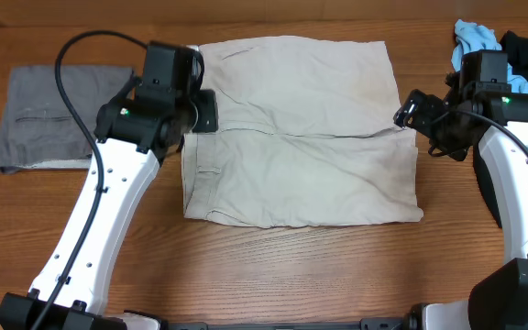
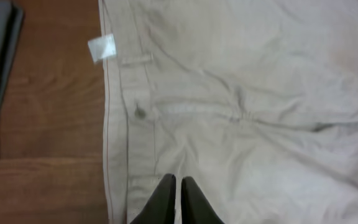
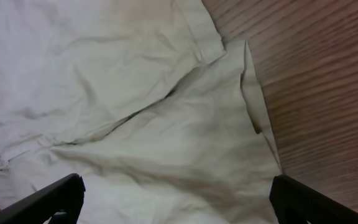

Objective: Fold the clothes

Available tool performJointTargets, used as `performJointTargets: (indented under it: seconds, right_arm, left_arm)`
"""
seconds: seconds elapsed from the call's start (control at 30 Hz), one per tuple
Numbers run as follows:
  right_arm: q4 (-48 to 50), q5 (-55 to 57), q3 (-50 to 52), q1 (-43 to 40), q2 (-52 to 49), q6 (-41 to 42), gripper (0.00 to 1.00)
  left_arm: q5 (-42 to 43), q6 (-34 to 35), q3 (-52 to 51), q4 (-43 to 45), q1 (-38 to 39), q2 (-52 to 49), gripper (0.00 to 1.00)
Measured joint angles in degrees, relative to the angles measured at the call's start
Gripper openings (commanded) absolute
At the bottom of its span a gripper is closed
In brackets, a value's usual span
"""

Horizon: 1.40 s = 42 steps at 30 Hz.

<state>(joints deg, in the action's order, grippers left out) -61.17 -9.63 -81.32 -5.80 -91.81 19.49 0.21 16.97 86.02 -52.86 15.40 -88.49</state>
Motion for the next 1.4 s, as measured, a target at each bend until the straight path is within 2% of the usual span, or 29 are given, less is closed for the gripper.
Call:
performJointTargets:
  seconds: [0.03, 0.07, 0.1, 0.13, 0.17, 0.53, 0.9, 1.4]
  right_arm:
    - [-0.31, -0.04, 0.0, 0.0, 0.0, 0.0, 1.0]
    - [-0.85, -0.11, 0.0, 0.0, 0.0, 0.0, 0.78]
    - [-1.42, -0.22, 0.0, 0.0, 0.0, -0.35, 0.45]
    - [-1.9, -0.46, 0.0, 0.0, 0.0, -0.13, 0.17]
    - [-2.23, -0.5, 0.0, 0.0, 0.0, -0.22, 0.04]
    - [2.01, -0.61, 0.35, 0.0, -1.4, 0.94, 0.04]
    - [6.75, -0.46, 1.25, 0.0, -16.04, 1.22, 0.04]
    - [15.19, 0.61, 1.07, -0.07, -26.75, 1.27, 0.04]
  left_arm:
    - [0.35, 0.04, -0.07, -1.42, 0.0, -0.02, 0.12]
    - [0.66, 0.2, -0.15, -2.86, 0.0, -0.09, 0.12]
    - [0.79, 0.26, -0.15, -3.89, 0.0, -0.09, 0.15]
    - [0.87, 0.28, -0.15, -4.66, 0.0, -0.11, 0.15]
    - [0.9, 0.44, -0.15, -5.14, 0.0, -0.13, 0.16]
    - [0.87, 0.68, -0.15, -5.99, 0.0, -3.3, 0.24]
    - [0.87, 0.68, -0.15, -8.61, 0.0, -8.79, 0.23]
    - [0.85, 0.68, -0.15, -8.68, 0.0, -11.19, 0.23]
